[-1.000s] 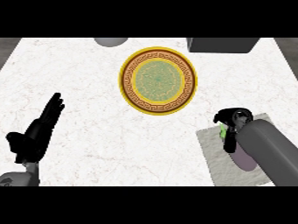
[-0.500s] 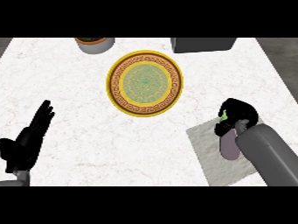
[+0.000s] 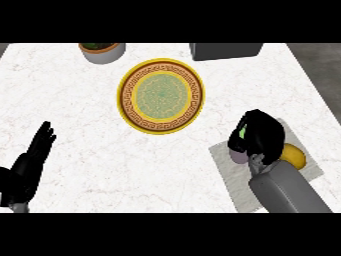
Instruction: Pick the eggplant from the placemat and place it in the plate
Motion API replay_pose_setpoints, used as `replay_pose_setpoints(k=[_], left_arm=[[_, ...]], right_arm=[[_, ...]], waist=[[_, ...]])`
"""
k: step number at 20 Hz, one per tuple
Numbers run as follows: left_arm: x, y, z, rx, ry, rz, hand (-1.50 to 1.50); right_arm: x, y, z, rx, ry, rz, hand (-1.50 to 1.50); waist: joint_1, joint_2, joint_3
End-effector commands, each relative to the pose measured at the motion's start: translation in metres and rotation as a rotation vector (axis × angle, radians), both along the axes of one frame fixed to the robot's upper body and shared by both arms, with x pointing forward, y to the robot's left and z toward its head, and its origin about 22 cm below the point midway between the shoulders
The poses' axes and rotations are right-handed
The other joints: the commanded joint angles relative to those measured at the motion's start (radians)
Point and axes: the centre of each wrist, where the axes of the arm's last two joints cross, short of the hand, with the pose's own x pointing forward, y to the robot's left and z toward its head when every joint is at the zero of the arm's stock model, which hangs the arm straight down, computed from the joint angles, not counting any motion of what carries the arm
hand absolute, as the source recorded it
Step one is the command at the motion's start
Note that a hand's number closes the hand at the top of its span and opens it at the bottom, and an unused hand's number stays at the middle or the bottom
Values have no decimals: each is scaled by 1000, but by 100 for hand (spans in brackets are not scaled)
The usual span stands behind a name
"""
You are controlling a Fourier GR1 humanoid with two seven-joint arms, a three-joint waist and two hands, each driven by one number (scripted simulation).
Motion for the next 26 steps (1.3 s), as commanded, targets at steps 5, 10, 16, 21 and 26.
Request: replay_pose_setpoints(k=[5,10,16,21,26], left_arm=[[9,0,10,-7,-28,-21,0],[14,-9,13,-19,-23,-57,0],[28,-30,24,-18,-59,-120,0],[32,-34,13,-29,-61,-135,0],[37,-45,11,-10,-69,-153,0]], right_arm=[[-49,58,39,-22,-360,-190,150],[-80,89,65,-133,-511,-225,150],[-92,93,75,-173,-547,-238,150],[-69,100,100,-163,-531,-206,150],[-22,106,92,-84,-511,-208,150]], waist=[[29,19,0],[63,31,2],[110,46,5],[134,55,3],[154,65,5]])
